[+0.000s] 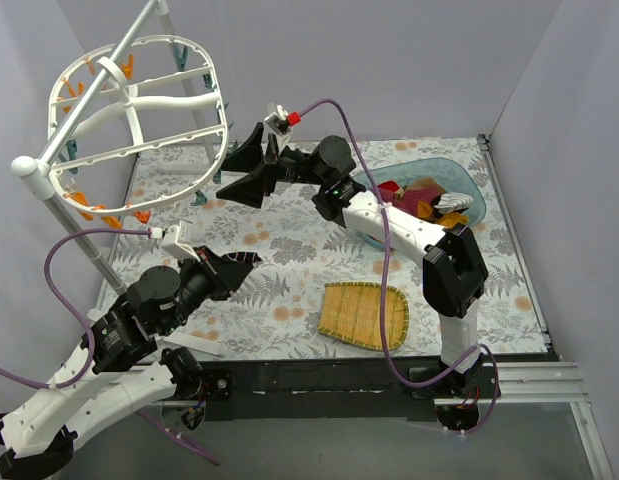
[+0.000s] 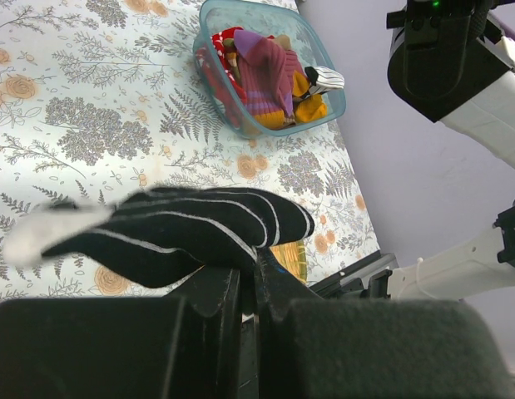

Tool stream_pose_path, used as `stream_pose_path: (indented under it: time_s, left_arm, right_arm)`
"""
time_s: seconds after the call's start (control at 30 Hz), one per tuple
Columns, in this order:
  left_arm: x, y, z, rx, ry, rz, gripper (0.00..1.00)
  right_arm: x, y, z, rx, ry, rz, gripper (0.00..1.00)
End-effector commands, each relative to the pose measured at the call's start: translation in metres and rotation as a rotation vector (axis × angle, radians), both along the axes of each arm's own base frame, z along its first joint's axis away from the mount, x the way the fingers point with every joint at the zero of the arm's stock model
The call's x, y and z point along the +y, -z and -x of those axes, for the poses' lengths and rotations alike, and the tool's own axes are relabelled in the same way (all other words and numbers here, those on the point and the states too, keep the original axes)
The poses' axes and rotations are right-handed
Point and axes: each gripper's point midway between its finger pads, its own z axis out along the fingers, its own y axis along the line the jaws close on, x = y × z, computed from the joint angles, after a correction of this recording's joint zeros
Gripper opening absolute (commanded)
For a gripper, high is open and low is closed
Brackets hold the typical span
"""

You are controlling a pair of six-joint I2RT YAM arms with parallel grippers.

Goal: Remove the socks clipped to the hanger
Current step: Remove the sock from the hanger, then place the sock in the bin.

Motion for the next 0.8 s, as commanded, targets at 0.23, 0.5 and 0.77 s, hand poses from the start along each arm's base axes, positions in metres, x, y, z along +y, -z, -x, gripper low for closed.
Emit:
stream_pose_path:
  time_s: [0.23,0.5,0.77]
  left_arm:
    - [-0.006,0.001,-0.003,-0.004,0.016,-0.010,0.00]
    - [-0.009,-0.003,-0.003,-0.008,0.028,-0.004,0.00]
    - [-0.020,-0.013,0.001,-0.015,0.078,0.033,0.00]
  right_arm:
    - [-0.048,0.003,0.026,-0.080,0.131,-0.020,0.87]
    - [-0.099,0.021,0.048,-0.122,0.268,-0.019,0.86]
    - [-0.116,0.081,0.075,-0.108,0.259,0.076,0.84]
